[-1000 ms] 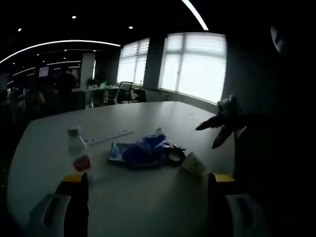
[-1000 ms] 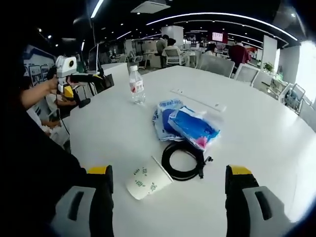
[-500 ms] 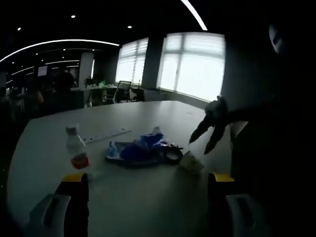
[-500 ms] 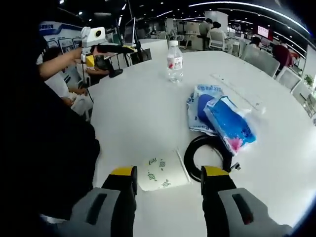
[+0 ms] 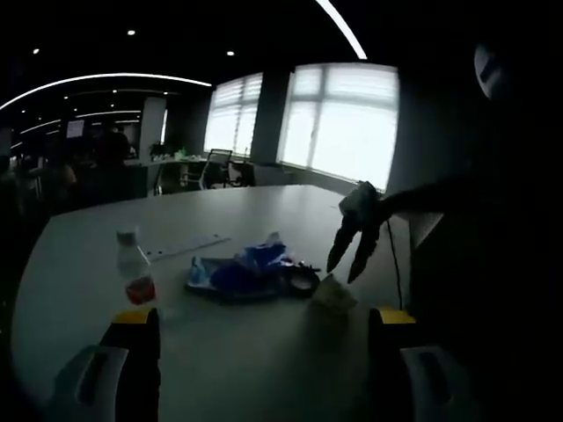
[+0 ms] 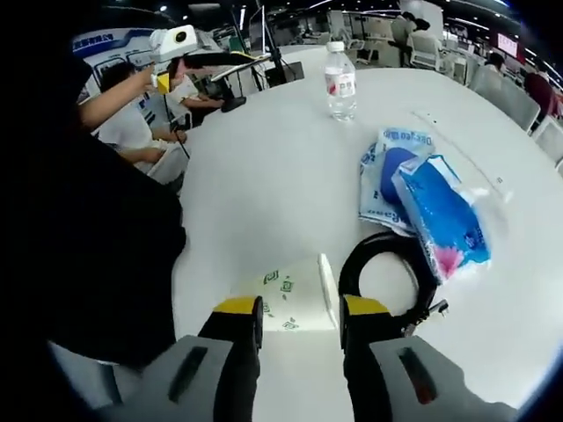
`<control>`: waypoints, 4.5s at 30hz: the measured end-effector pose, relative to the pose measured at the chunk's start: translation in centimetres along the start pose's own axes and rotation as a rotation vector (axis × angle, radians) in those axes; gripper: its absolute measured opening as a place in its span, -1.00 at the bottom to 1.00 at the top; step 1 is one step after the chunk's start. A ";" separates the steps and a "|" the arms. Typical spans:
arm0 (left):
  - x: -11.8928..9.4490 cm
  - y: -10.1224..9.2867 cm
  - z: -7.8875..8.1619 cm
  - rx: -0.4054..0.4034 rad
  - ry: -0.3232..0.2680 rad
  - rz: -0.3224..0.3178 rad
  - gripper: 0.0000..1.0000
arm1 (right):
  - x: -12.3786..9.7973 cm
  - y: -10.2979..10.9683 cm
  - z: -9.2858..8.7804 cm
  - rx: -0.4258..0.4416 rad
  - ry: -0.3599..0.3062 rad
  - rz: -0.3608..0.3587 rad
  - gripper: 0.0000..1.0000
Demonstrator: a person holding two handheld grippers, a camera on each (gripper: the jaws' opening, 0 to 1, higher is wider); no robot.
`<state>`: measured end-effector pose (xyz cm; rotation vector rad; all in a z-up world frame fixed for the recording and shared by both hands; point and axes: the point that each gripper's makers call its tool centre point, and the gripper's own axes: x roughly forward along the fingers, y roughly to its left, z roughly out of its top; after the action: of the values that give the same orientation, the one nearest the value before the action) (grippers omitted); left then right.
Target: Arrange the tabletop items into an orderly group along one side of the table until the central work area is clear of visible clutter.
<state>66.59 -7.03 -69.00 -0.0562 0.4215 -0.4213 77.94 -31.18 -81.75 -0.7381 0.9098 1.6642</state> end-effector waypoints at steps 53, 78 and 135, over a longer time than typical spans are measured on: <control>-0.4 2.2 0.4 0.007 0.009 0.018 0.87 | -5.9 3.8 10.0 -0.339 -0.050 0.020 -1.00; -0.5 3.7 -0.3 0.012 0.027 0.065 0.92 | -5.3 0.7 15.8 -0.606 -0.005 -0.073 -1.00; -0.3 5.2 -1.0 -0.013 0.053 0.088 0.96 | 7.2 -6.7 25.8 -0.805 0.100 -0.144 -1.00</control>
<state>67.91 -2.17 -70.48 -0.0394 0.4776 -0.3338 81.80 -4.50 -75.63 -1.3933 0.2041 1.8662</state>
